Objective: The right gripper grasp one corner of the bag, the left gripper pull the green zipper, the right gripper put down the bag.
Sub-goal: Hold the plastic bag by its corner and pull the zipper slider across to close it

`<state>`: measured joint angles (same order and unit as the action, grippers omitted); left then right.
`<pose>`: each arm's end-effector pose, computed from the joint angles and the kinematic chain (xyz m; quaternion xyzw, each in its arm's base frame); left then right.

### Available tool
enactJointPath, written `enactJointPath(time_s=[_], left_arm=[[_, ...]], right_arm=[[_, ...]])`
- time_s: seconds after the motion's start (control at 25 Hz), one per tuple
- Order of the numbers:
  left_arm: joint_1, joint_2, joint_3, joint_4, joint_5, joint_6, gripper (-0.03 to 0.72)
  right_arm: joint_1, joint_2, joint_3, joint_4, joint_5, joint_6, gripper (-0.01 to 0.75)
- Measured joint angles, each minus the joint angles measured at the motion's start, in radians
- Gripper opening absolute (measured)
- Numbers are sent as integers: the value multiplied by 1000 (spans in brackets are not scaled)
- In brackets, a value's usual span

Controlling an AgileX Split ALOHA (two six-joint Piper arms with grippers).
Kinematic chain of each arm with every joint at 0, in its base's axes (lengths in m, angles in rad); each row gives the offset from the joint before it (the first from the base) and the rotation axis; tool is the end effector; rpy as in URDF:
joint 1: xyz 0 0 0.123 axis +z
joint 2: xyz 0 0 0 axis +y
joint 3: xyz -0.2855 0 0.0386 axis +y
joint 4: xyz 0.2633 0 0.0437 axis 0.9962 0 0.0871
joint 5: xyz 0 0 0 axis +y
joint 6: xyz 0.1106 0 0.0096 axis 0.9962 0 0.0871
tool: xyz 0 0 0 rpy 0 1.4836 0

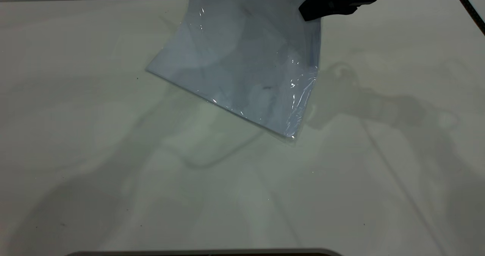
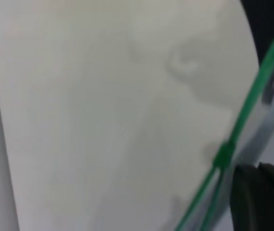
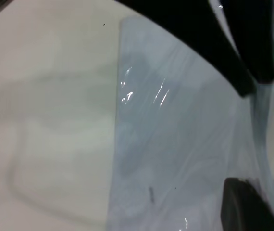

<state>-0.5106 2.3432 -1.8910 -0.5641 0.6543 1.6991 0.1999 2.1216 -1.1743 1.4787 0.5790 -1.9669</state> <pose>0.4575 -0.2977 0.1400 0.7509 0.5639 -0.0384 0.3416 0.4073 0.1443 0.0838 -0.3993 0.8211 0.2194 0.3439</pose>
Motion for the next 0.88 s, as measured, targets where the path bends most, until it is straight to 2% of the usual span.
enactJointPath(time_s=[0.28,0.44,0.52,0.8,0.88], left_arm=[[32,0,0,16,-1,-34,27],[23,0,0,-54,-6,7,72],[12,0,-2,-65,-6,14,126],[-11,0,-2,-64,-29,56,432],[-17,4,-2,-70,-56,82,488]], right_arm=[[0,0,0,1,-2,3,34],[0,0,0,1,-2,3,34],[0,0,0,1,-2,3,34],[0,0,0,1,-2,3,34],[0,0,0,1,-2,3,34]])
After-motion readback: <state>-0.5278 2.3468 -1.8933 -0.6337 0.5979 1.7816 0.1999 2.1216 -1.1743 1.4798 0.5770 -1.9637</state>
